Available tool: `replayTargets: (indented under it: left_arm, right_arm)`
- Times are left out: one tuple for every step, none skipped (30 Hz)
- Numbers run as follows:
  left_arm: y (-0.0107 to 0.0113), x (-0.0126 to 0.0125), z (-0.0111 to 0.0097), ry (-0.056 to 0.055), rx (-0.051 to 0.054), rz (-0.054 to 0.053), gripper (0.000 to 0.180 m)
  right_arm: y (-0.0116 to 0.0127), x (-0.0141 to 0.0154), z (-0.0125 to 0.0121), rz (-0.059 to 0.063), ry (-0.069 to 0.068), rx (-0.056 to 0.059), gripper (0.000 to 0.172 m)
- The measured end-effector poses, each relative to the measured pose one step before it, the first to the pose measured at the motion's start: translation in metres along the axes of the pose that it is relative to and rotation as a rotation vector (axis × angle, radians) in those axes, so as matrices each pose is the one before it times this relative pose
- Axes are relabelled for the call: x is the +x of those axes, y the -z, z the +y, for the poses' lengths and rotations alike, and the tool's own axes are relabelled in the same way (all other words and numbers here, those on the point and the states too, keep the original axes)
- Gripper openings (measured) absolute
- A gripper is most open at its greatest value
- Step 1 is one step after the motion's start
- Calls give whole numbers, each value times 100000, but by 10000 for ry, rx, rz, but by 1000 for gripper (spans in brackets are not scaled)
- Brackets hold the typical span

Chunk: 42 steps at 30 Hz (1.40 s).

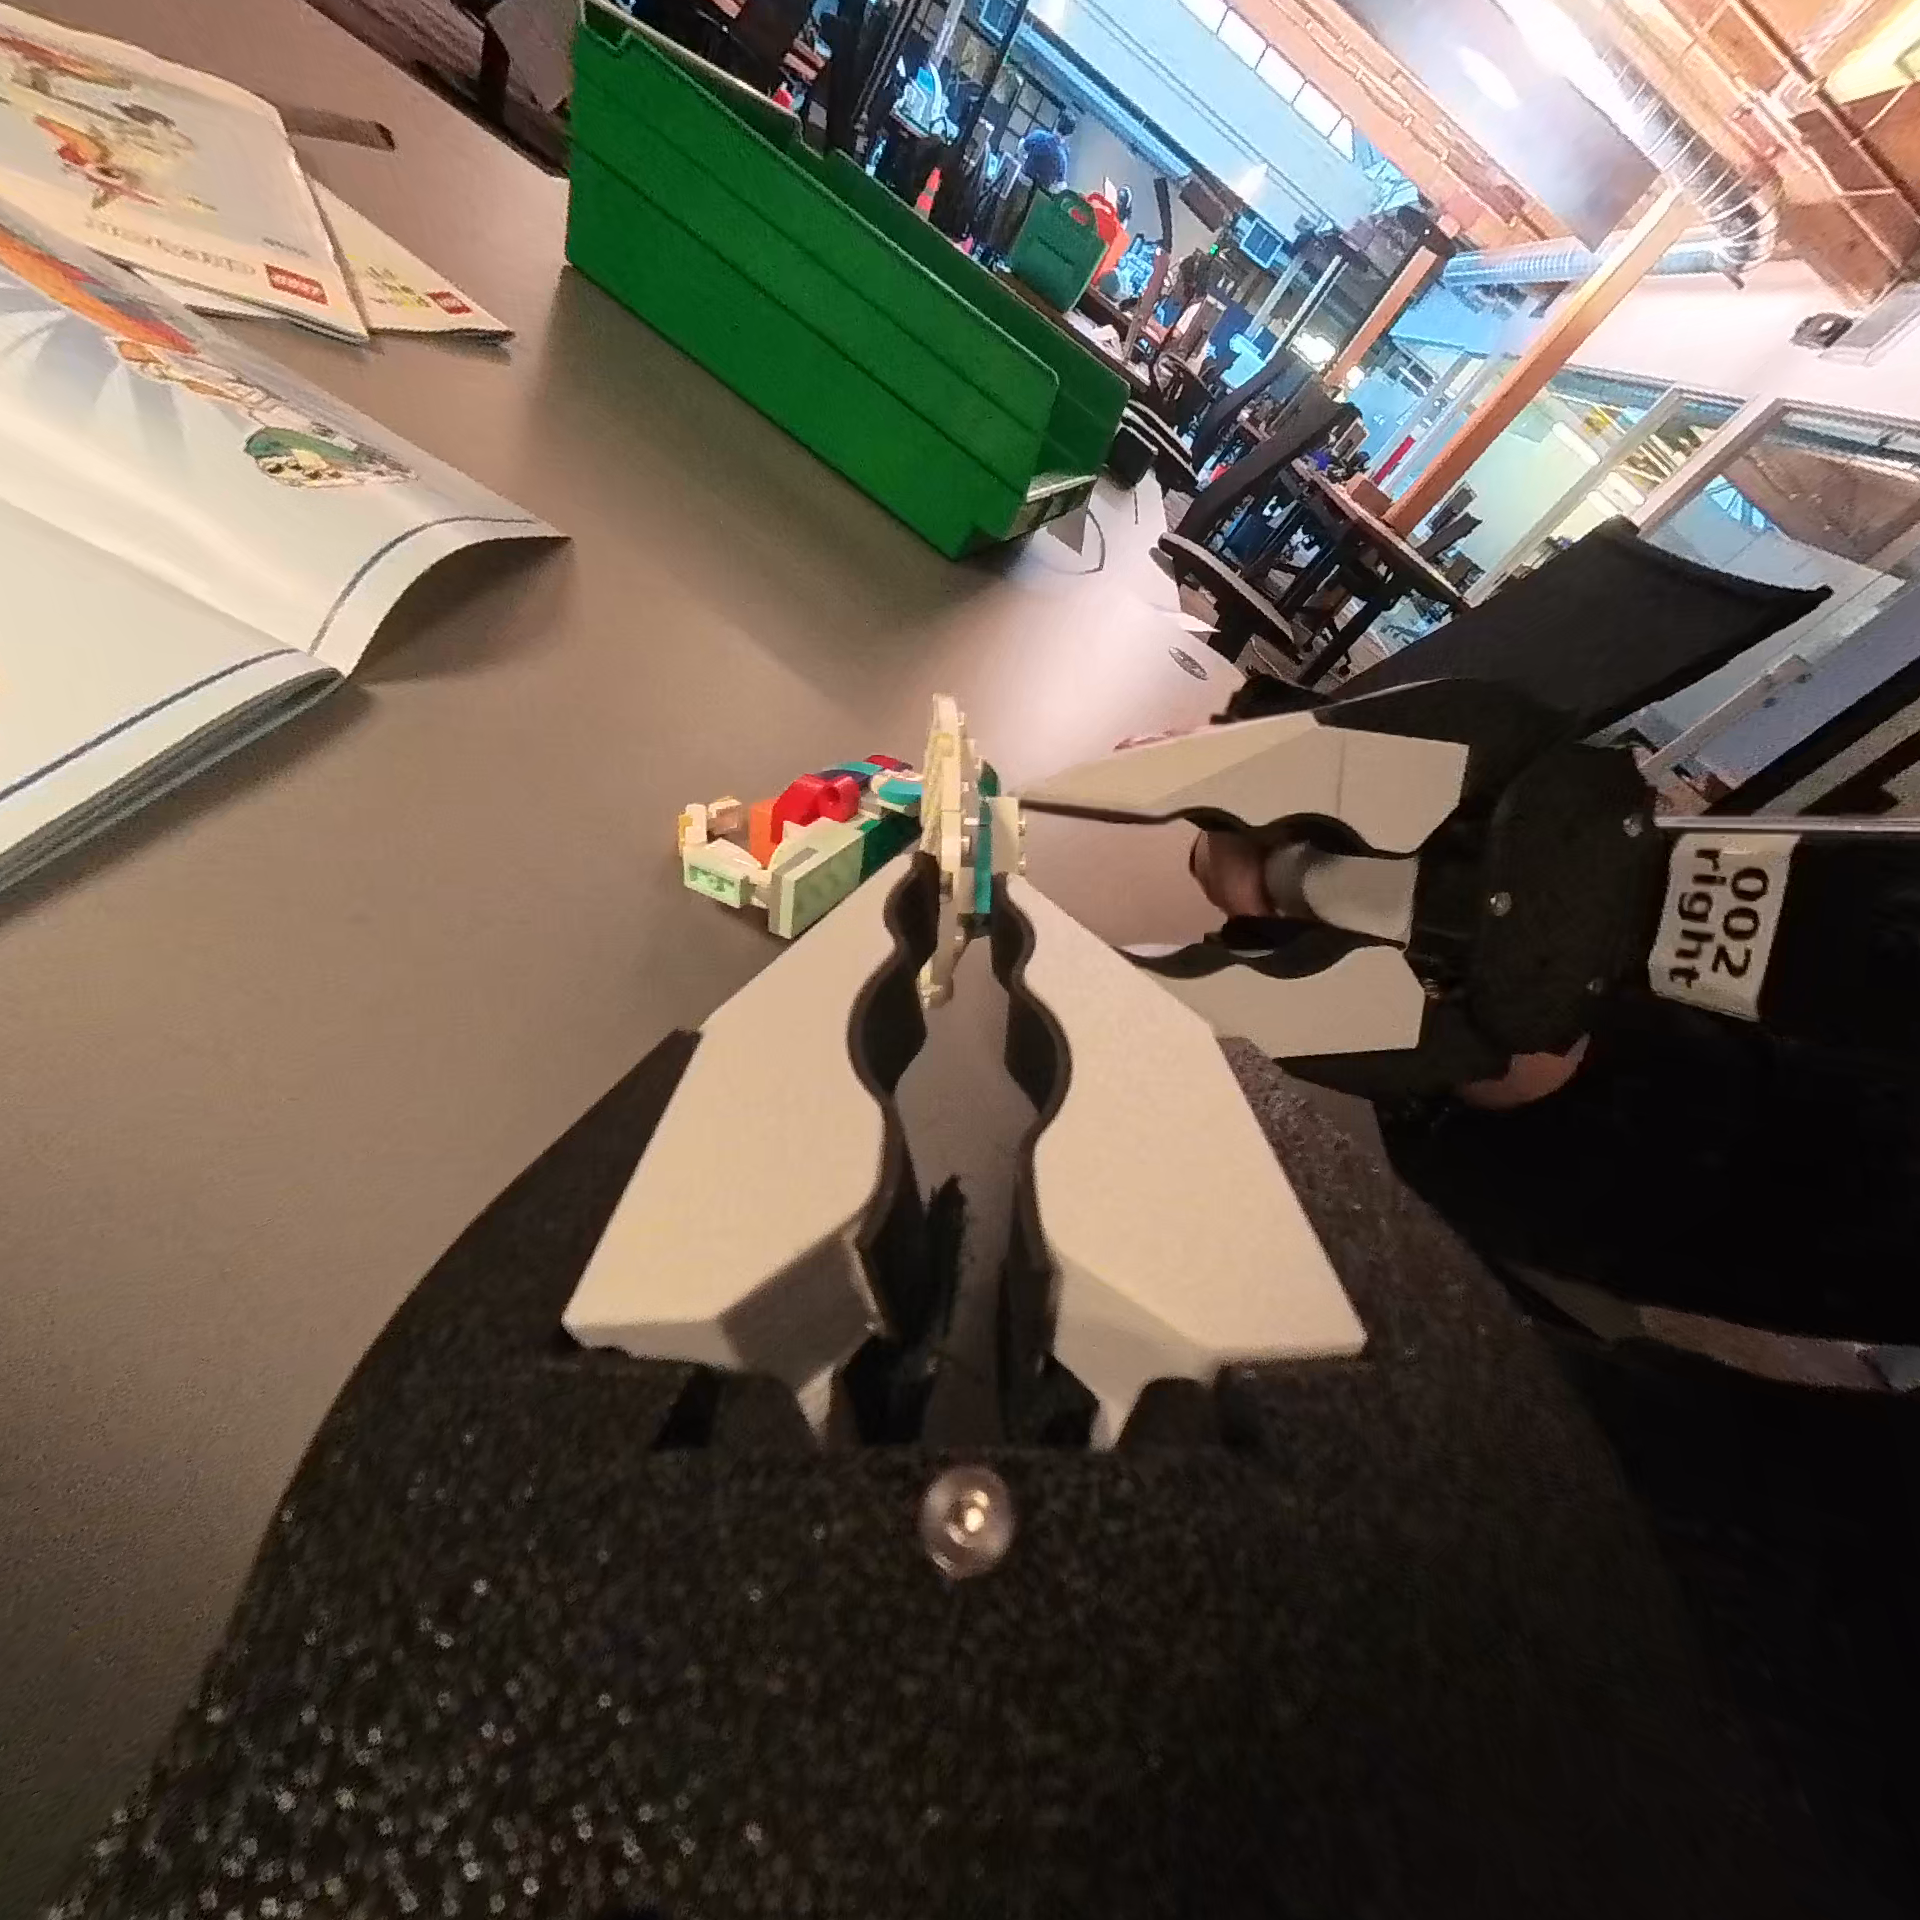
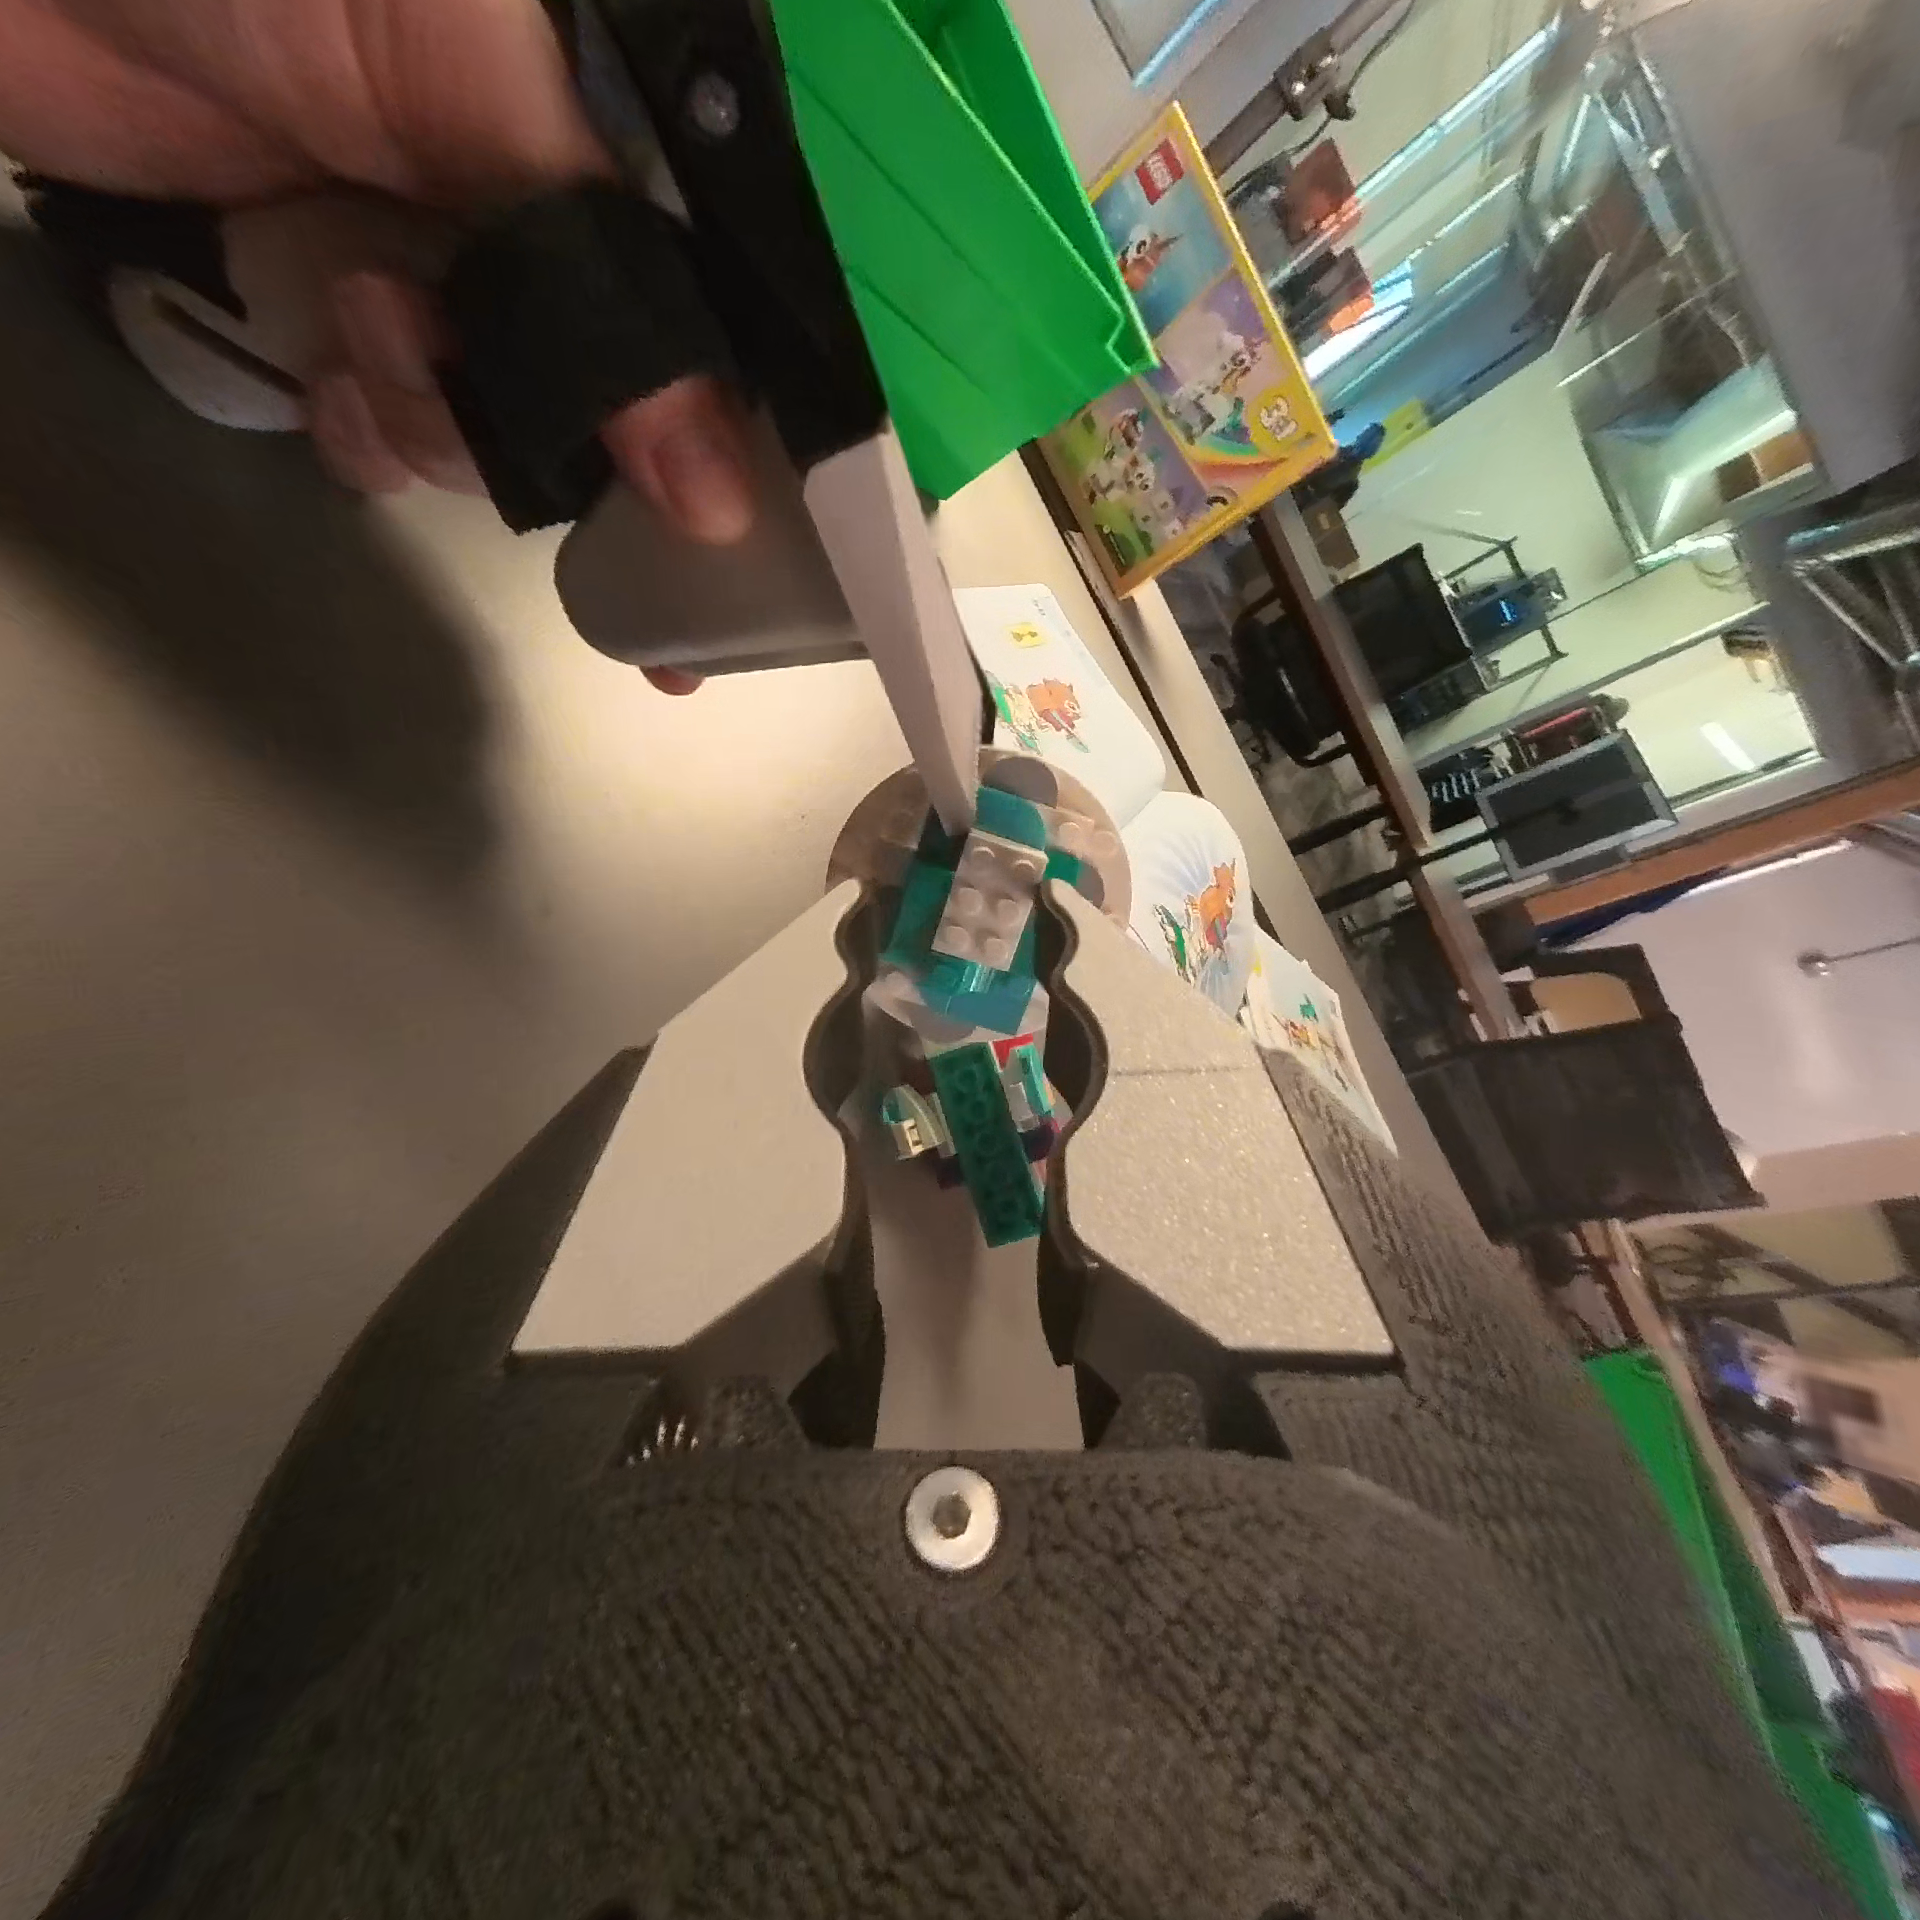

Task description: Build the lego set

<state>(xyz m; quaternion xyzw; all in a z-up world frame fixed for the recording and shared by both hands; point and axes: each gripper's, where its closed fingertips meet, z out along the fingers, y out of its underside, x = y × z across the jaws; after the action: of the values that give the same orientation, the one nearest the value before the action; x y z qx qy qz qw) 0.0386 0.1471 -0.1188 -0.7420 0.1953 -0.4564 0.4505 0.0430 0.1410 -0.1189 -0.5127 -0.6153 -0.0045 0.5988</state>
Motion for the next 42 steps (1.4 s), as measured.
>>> replayTargets:
  left_arm:
    - [-7, 71, 6, -9, -5, 40, 6]
    - [-54, -42, 117, 1, -80, -52, 6]
    - [-56, -100, 80, -48, -62, -111, 6]
    - [-8, -99, 76, -98, -63, -126, 6]
    - [11, -98, 138, -145, -123, -115, 6]
    - [38, -61, 37, -161, -53, -84, 7]
    - [44, -19, -2, -144, -15, -57, 7]
    - [31, -4, 12, -111, -22, -29, 7]
    - [21, -3, -56, -60, 40, -37, 7]
    - [-8, -33, 4, -65, 2, -72, 7]
    - [-13, -50, 31, -140, -39, -88, 7]
    - [-31, -61, 79, -222, -90, -122, 7]
    - [-38, -68, 104, -202, -89, -138, 7]
    - [-39, -52, 119, -117, -90, -105, 7]
    - [-11, 22, 40, -47, -33, -11, 7]
    - [40, 90, -80, 3, 62, 79, 7]
    - [37, 118, -99, 24, 78, 105, 10]
    - [49, 193, -227, 53, 163, 174, 13]
    - [59, 265, -227, 142, 166, 284, 16]
    - [56, 416, -208, 255, 138, 426, 19]
    - [97, 316, -369, 309, 230, 367, 22]
    - [100, -51, -235, 250, 169, 97, 25]
    - [38, -91, 94, 30, -35, 32, 24]
    - [-46, -67, 278, -90, -171, -29, 22]
    - [-89, 107, 111, -107, -83, 8, 16]
    - [-48, -255, 47, -157, -54, -285, 8]
    - [11, -82, 74, -294, -88, -162, 7]
    - [10, -41, 122, -322, -136, -139, 7]
    - [15, -79, 95, -253, -134, -159, 6]
    - [-62, -106, 87, -275, -74, -228, 6]
    - [-59, -102, 38, -249, -18, -238, 6]
    - [-29, -46, -38, -123, 21, -141, 6]
    - [-1, -23, -22, -60, -4, -54, 6]
    - [-15, -26, 44, -80, -36, -47, 6]
    - [-57, -62, 160, -141, -110, -95, 7]
    - [-92, -55, 172, -136, -110, -108, 7]
    - [-90, -37, 119, -77, -98, -85, 7]
    - [-68, -1, 93, -80, -71, -62, 7]
    - [-48, 24, 51, -70, -47, -23, 7]
    - [-48, 20, 58, -54, -48, -22, 7]
    - [-40, 15, 57, -68, -43, -30, 7]
    - [-44, 38, 26, -64, -25, -22, 7]
  right_arm:
    - [-154, 130, -21, 106, -190, -37, 28]
    - [-159, 129, 51, 90, -166, -99, 28]
    - [-149, 93, 72, 76, -91, -117, 28]
    - [-143, -110, 25, -53, -27, -86, 27]
    - [-103, -172, -7, -85, -20, -65, 25]
    - [-76, -37, 13, -16, -56, -80, 25]
    - [-30, 5, -33, -18, -108, -48, 24]
    - [8, 11, -33, -54, -122, -39, 24]
    - [4, 58, -47, -46, -127, 11, 23]
    - [-13, 29, -15, -68, -129, 45, 23]
    - [-23, -2, 38, -74, -97, 71, 22]
    - [-31, -45, 63, -43, -23, 67, 22]
    - [-46, -58, 81, 13, 63, 42, 22]
    - [-40, -61, 81, 49, 126, 24, 22]
    - [10, -35, 21, 49, 124, 55, 22]
    - [73, 25, -72, 36, 67, 97, 22]
    - [85, 61, -100, 10, 82, 75, 22]
    - [127, 158, -120, 61, 167, 47, 22]
    - [102, 164, -67, 78, 232, 5, 22]
    - [68, 32, 20, 8, 262, -21, 22]
    - [33, -33, 119, -14, 222, -48, 22]
    - [42, -71, 60, -17, 157, 12, 21]
    - [63, -134, -19, -52, 82, 45, 22]
    - [70, -94, -44, -11, 57, 24, 22]
    - [71, -79, -74, 15, 103, 16, 22]
    - [68, -62, -108, 35, 128, 23, 22]
    - [42, -69, -52, 19, 115, -15, 22]
    - [11, -53, -7, 25, 105, -22, 22]
    - [-24, -53, 7, 63, 121, -3, 22]
    - [-64, -33, 90, 65, 133, -57, 22]
    - [-72, 8, 97, 49, 73, -57, 22]
    - [-57, 49, 37, 45, 3, 6, 22]
    - [-12, 21, -2, 25, 6, 44, 22]
    - [-19, -30, 22, -2, 25, 33, 22]
    - [-39, -113, 96, -28, 49, 3, 22]
    - [-47, -127, 131, -19, 72, -4, 22]
    - [-20, -97, 113, -3, 58, 15, 22]
    - [-6, -63, 81, -13, 33, 22, 22]
    - [30, -49, 51, -19, 27, 36, 22]
    - [28, -48, 36, -27, 23, 35, 22]
    - [34, -34, 30, -18, 66, 37, 22]
    - [57, -21, 24, -4, 79, 51, 21]
